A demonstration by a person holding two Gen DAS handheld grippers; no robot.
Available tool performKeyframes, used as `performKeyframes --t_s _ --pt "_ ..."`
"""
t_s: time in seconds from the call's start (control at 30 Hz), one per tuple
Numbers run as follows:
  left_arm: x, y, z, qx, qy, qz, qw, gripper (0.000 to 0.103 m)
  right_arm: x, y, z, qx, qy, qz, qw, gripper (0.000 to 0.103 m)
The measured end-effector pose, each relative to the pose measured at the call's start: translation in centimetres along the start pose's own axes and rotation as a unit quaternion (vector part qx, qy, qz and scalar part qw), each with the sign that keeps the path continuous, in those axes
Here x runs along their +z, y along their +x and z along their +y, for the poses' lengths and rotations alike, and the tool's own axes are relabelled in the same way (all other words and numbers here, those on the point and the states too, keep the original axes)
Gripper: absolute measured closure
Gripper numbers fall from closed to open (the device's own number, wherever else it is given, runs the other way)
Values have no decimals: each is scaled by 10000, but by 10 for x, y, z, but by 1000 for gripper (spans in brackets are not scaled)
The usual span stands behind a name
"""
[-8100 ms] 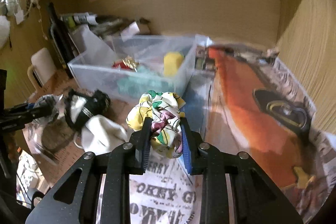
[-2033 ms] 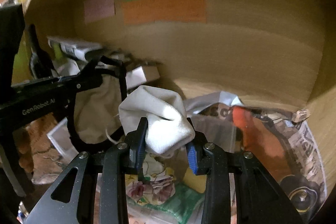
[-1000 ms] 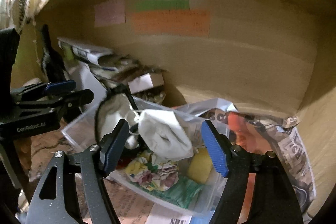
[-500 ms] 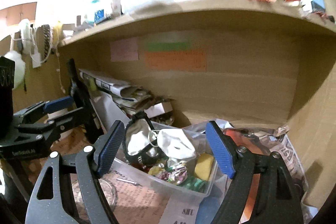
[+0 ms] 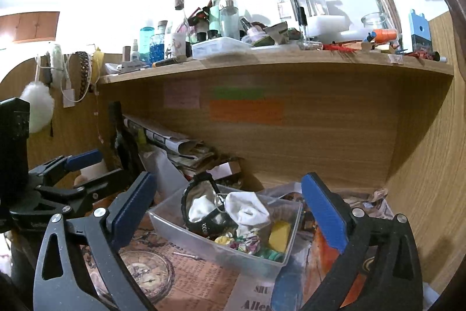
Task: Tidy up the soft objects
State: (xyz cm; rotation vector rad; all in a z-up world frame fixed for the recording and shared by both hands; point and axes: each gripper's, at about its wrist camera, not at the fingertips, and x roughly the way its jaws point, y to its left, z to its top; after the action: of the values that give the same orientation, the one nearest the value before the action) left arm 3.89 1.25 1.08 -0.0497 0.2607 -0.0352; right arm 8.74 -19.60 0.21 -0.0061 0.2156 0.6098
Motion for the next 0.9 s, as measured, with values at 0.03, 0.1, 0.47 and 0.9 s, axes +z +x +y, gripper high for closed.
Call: performKeyframes --t_s 0.03,0.1,0.47,0.9 --pt "0 -1 0 10 -8 -6 10000 1 0 0 1 9 -1 -7 10000 3" --pt "0 -1 1 9 -11 -7 10000 1 0 -1 2 4 -3 -22 10000 2" --pt "0 -1 2 33 -4 1 10000 1 -2 0 4 20 0 -4 10000 2" --pt "-1 1 3 47 -33 42 10000 0 -2 2 5 33 11 14 10000 2"
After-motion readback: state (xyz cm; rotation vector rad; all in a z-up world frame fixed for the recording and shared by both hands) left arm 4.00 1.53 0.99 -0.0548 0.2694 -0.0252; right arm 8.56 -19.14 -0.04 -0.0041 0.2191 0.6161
